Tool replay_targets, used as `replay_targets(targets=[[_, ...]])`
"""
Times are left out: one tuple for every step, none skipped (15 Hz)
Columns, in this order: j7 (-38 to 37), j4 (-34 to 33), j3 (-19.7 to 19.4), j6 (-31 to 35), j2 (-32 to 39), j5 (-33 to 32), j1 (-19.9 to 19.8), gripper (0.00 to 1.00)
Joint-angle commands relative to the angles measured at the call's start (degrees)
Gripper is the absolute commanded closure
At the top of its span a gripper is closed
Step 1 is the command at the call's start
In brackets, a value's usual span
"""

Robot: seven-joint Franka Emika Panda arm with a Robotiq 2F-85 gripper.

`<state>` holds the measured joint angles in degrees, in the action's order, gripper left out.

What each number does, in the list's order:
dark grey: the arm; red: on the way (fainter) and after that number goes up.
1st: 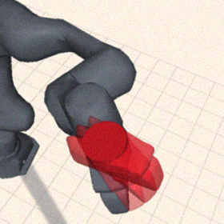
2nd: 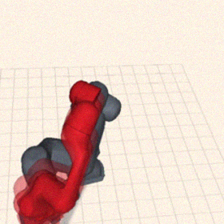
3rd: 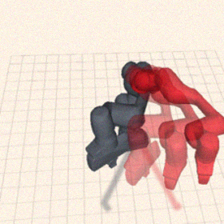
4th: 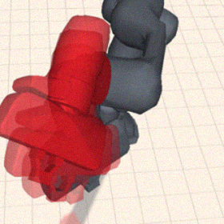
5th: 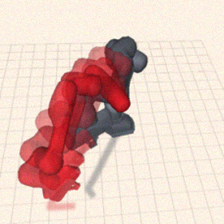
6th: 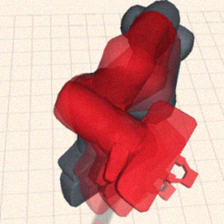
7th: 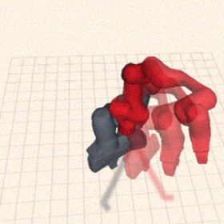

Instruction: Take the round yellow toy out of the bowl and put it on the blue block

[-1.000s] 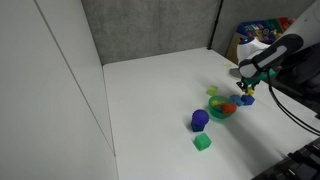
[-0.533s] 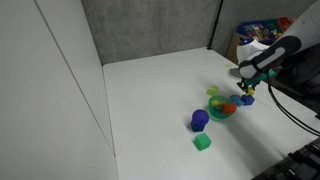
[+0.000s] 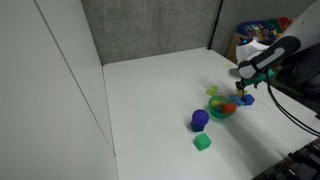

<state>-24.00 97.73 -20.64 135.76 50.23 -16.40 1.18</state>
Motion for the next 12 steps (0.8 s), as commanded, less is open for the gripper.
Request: replay_targets(targets=[[-0.1,0.4,0.0,0.3,-1.5,-0.6,0.8,0.00],[0.1,0.8,0.1,0.5,-2.1,-0.6,1.1,0.00],[0.8,1.3,0.8,0.4,-3.1,-0.1,1.0,0.00],[1.3,1.8,1.3,0.3,-4.0,0.1,1.2,0.00],[1.8,2.2,1.9,0.1,-4.9,0.2,1.3,0.00],[2.5,2.6,2.7,0.0,-6.1,0.6,1.2,0.00],[3.2,2.9,3.7,-0.2,-7.3,1.1,1.1,0.00],[3.7,3.2,4.6,-0.4,-8.4,1.4,1.0,0.00],[4.3,3.6,5.5,-0.5,-9.7,1.7,1.1,0.00],[4.9,4.0,6.4,-0.7,-11.1,2.1,1.0,0.00],[5.0,4.6,7.1,-0.8,-12.4,2.4,1.2,0.00],[5.9,5.2,8.3,-1.1,-13.9,3.1,0.9,0.00]])
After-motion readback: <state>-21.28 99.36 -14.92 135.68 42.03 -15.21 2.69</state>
